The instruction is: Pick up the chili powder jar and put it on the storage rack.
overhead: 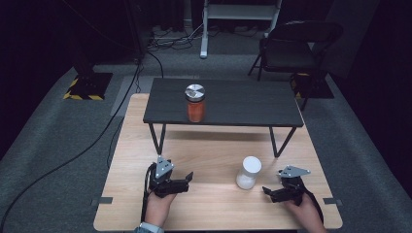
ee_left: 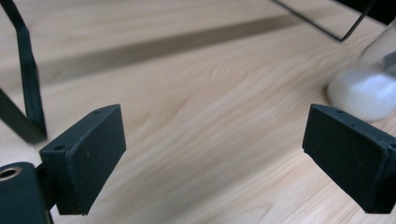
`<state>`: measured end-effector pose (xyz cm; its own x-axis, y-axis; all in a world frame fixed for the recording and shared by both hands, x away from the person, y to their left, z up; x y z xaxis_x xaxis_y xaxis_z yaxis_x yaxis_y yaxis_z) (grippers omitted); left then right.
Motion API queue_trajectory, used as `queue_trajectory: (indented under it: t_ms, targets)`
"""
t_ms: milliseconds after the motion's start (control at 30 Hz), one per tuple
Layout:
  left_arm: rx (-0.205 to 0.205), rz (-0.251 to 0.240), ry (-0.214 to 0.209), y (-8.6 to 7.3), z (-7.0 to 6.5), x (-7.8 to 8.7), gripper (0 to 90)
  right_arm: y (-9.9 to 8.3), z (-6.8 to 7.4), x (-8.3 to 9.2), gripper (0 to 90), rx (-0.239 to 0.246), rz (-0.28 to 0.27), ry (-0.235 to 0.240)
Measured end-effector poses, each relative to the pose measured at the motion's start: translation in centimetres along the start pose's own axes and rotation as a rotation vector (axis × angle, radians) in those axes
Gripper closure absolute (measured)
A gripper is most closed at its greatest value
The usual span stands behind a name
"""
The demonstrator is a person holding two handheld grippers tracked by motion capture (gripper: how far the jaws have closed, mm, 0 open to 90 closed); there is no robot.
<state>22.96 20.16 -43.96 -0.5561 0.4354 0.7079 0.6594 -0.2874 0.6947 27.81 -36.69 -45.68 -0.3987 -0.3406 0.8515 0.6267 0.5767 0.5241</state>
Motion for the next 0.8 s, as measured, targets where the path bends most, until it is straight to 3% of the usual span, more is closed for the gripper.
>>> queue_trajectory:
  t_ms: [167,233,367,500,633,800]
  targets:
    - [0.023,0.063,-0.042,-0.8,0.5,-1.7,5.4,0.0,0.0,0.0,0.0,0.000,0.000,0.000]
    - [0.013,0.089,-0.052,-0.8,0.8,-2.0,5.2,0.0,0.0,0.0,0.0,0.000,0.000,0.000]
    - [-0.028,0.138,-0.021,-0.5,0.4,-2.4,4.7,0.0,0.0,0.0,0.0,0.000,0.000,0.000]
    - [-0.023,0.189,0.013,-0.3,0.0,-3.1,4.2,0.0,0.0,0.0,0.0,0.000,0.000,0.000]
    - [-0.072,0.241,0.096,0.3,-1.3,-3.4,3.6,0.0,0.0,0.0,0.0,0.000,0.000,0.000]
    - [-0.072,0.246,0.096,0.4,-1.3,-3.4,1.8,0.0,0.0,0.0,0.0,0.001,0.000,0.000]
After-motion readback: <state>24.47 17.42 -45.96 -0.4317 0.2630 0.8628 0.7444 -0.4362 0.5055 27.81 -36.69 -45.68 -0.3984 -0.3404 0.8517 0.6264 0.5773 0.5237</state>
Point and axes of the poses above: each handheld gripper's, and its own axes: x roughly backward along the jaws, y roughly out of its top, z roughly to its left, the point moved 1 cm from there along -x, roughly forward along the jaws, and after that the axes turned 14 degrees about z, right-handed, at the moved point
